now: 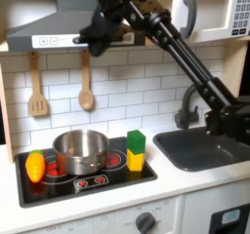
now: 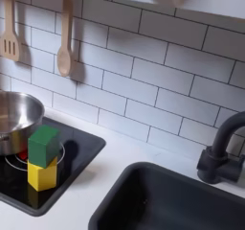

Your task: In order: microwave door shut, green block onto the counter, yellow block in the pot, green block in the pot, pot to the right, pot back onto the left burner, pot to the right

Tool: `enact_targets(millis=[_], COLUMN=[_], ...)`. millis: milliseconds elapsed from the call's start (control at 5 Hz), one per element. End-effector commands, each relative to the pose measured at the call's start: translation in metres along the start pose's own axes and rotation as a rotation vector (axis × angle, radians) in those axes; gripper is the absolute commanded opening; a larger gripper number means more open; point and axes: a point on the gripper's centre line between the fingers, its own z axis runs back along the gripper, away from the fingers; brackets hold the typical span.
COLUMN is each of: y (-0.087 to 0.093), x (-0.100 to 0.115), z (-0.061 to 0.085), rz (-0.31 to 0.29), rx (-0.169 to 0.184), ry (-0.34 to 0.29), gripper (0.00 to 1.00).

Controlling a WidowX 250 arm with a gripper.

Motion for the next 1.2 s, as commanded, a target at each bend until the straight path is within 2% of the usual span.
enact_targets(millis=[0, 400, 600, 800, 1000], y=[-0.017, -0.026, -0.03, -0.046, -0.075], x=[-0.039, -0.084, -0.106, -0.131, -0.145], z=[0.021, 0.047, 0.058, 0.068, 0.081], rz=[-0.034, -0.063, -0.059, -0.084, -0.136], rx=[-0.019, -0.03, -0.029, -0.066, -0.127], ry=[0.038, 0.118, 0.178, 0.26, 0.278], gripper=[0.0, 0.0, 0.0, 1.0, 1.0])
